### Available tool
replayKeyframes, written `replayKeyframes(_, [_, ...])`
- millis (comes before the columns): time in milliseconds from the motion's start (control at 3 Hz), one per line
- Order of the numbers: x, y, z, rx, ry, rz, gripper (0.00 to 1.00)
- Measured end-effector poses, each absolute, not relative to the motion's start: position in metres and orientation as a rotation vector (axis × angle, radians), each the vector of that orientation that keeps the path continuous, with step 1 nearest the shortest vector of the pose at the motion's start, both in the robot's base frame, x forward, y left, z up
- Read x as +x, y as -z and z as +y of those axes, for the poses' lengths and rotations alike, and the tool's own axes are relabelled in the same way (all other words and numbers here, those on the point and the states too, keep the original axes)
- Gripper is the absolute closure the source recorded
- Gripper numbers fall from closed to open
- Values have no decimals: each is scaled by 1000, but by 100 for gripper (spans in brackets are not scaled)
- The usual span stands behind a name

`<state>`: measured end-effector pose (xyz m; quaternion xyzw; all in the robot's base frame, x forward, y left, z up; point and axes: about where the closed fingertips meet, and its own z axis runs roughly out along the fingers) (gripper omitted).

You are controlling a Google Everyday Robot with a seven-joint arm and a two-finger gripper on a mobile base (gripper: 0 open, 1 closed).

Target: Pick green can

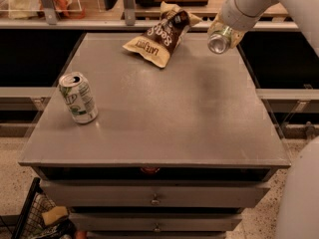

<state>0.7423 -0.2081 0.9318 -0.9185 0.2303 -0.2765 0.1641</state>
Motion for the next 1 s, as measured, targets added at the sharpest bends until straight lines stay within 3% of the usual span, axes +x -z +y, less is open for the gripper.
replayKeyframes(1000, [741, -964, -205, -2598, 825, 592, 100])
